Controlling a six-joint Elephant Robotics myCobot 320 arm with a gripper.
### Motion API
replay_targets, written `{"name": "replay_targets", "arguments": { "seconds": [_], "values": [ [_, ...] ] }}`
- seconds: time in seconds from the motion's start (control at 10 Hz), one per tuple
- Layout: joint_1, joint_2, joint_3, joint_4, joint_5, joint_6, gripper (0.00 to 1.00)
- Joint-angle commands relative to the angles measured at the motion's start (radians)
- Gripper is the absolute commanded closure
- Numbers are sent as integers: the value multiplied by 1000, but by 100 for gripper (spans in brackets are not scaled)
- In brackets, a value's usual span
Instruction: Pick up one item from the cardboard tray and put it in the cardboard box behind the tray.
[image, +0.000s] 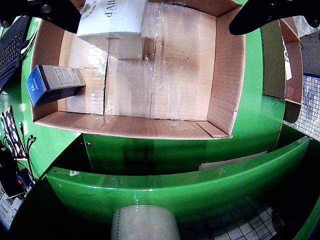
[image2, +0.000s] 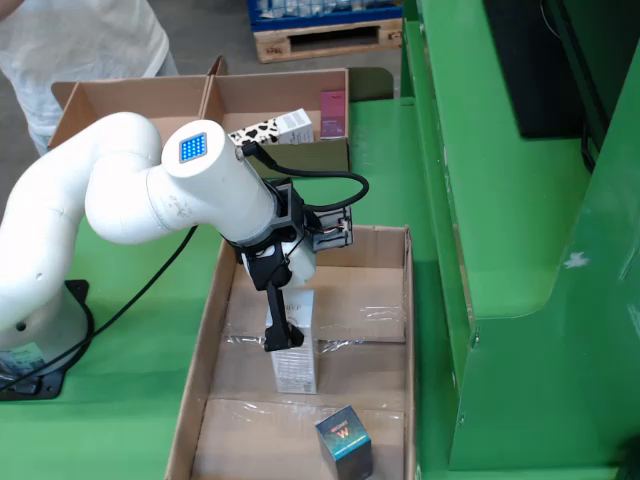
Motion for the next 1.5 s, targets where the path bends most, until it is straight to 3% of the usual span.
{"name": "replay_targets", "arguments": {
  "seconds": [0.0, 0.9, 1.4],
  "values": [
    [0, 27, 26, 12, 0, 4, 10],
    [0, 27, 26, 12, 0, 4, 100],
    [0, 27, 26, 12, 0, 4, 100]
  ]
}}
